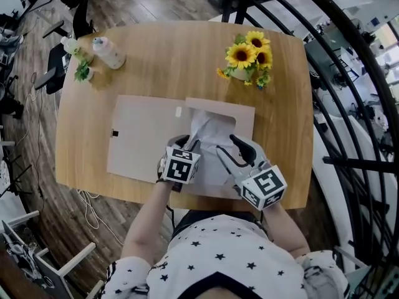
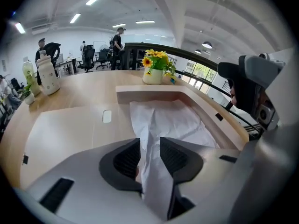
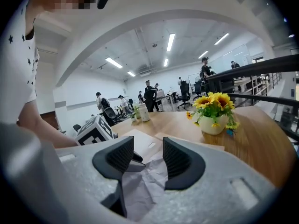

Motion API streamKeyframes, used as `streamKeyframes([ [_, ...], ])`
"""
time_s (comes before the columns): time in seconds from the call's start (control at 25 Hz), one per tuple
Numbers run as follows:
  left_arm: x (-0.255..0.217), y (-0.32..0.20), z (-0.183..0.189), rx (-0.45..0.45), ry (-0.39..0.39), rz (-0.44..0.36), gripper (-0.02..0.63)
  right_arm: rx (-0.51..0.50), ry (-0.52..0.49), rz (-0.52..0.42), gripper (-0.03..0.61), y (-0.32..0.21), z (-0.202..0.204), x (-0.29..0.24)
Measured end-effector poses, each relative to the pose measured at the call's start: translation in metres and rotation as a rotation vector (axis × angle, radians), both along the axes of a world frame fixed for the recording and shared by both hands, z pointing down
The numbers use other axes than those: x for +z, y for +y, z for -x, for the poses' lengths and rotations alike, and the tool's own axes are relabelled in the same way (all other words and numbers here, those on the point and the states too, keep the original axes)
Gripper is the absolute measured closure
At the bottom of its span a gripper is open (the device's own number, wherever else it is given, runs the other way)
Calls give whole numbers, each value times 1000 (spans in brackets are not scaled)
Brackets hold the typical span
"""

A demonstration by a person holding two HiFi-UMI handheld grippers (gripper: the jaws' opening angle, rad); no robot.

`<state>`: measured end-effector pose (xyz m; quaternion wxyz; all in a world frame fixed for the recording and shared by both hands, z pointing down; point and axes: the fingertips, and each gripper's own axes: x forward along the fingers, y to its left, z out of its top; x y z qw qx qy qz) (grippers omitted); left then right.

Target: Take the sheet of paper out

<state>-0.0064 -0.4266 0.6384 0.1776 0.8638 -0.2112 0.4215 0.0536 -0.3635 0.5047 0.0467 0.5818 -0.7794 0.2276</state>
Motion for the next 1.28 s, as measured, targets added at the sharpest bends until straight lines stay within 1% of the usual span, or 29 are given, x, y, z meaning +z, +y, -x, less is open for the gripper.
streamKeyframes([
  [0.16, 13, -3, 1, 10, -46, -3, 508, -8, -6, 9, 399, -2, 2, 5],
  [0.32, 19, -3, 1, 15, -68, 4, 512, -4, -8, 13, 399, -1, 1, 6],
  [0.64, 20, -6, 3, 11, -78, -20, 542, 17, -5, 19, 399, 9, 2, 8],
  [0.76, 22, -11, 5, 11, -78, -31, 586, 22, -4, 16, 399, 12, 4, 9],
  [0.84, 23, -12, 5, 15, -79, -35, 600, 22, -1, 12, 399, 13, 6, 8],
  [1.08, 13, -17, 16, -13, -70, -54, 606, 22, 7, -1, 399, 23, 16, 1],
  [1.28, -1, -21, 37, -54, -58, -91, 607, 17, 15, -14, 399, 36, 26, -4],
])
